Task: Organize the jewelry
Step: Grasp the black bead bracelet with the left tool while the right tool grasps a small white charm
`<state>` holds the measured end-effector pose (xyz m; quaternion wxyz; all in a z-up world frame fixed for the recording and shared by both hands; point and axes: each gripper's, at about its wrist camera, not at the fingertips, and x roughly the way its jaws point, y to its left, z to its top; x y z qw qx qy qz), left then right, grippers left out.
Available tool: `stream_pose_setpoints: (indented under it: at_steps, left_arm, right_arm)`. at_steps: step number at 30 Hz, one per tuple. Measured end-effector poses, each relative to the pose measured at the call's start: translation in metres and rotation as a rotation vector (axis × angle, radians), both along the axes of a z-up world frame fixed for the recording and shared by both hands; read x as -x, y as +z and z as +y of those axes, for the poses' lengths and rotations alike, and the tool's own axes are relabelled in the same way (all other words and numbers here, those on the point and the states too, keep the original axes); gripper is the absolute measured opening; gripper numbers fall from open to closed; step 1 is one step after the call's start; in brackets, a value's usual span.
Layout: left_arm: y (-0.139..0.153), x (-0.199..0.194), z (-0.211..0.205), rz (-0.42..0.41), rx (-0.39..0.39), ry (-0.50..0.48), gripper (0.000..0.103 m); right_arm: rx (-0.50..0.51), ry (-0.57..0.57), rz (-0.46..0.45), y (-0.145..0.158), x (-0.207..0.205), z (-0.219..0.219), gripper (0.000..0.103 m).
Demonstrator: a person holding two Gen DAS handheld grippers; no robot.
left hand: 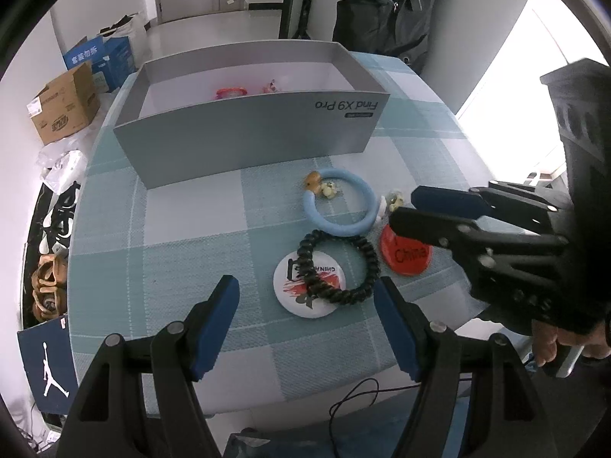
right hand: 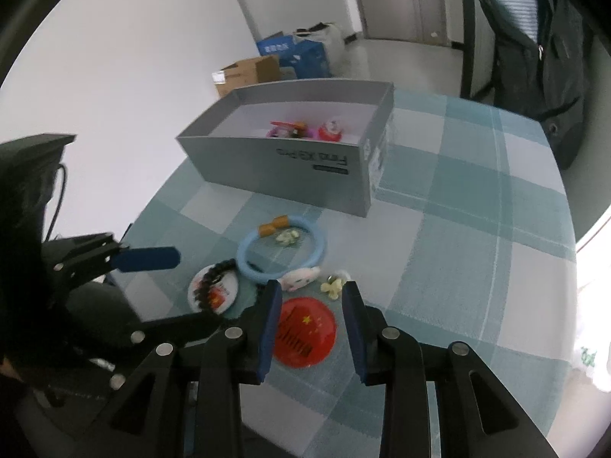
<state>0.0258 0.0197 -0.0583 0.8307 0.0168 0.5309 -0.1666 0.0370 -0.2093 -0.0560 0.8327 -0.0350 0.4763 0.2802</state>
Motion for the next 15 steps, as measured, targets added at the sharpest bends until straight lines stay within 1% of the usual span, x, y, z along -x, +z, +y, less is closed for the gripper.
stream_pose_setpoints:
  at_steps: [4, 6, 8, 9, 10, 11, 15]
  left_arm:
    - [-0.001, -0.002, -0.004, -0.009, -0.019, -0.020, 0.069]
    - [-0.003, -0.002, -0.006, -0.008, -0.027, -0.032, 0.069]
    - [-0.004, -0.003, -0.009, -0.007, -0.035, -0.042, 0.069]
    - [-0.005, -0.003, -0.010, -0.005, -0.040, -0.046, 0.069]
    - [-0.006, -0.003, -0.011, -0.003, -0.041, -0.048, 0.069]
    - [-0.007, -0.004, -0.012, -0.001, -0.044, -0.050, 0.069]
    - [-0.007, -0.006, -0.018, -0.014, -0.067, -0.064, 0.069]
  right_arm:
    - [0.017, -0.010, 0.014, -0.006, -0.007, 0.003, 0.032]
    - [0.042, 0.003, -0.007, -0.007, -0.006, 0.007, 0.032]
    - [0.069, 0.017, -0.026, -0.007, -0.004, 0.011, 0.030]
    - [0.074, 0.022, -0.031, -0.007, -0.003, 0.012, 0.028]
    - [0.080, 0.023, -0.033, -0.007, -0.002, 0.014, 0.023]
    - [0.088, 0.025, -0.035, -0.007, -0.002, 0.014, 0.013]
    - [0.093, 0.024, -0.036, -0.007, -0.003, 0.012, 0.013]
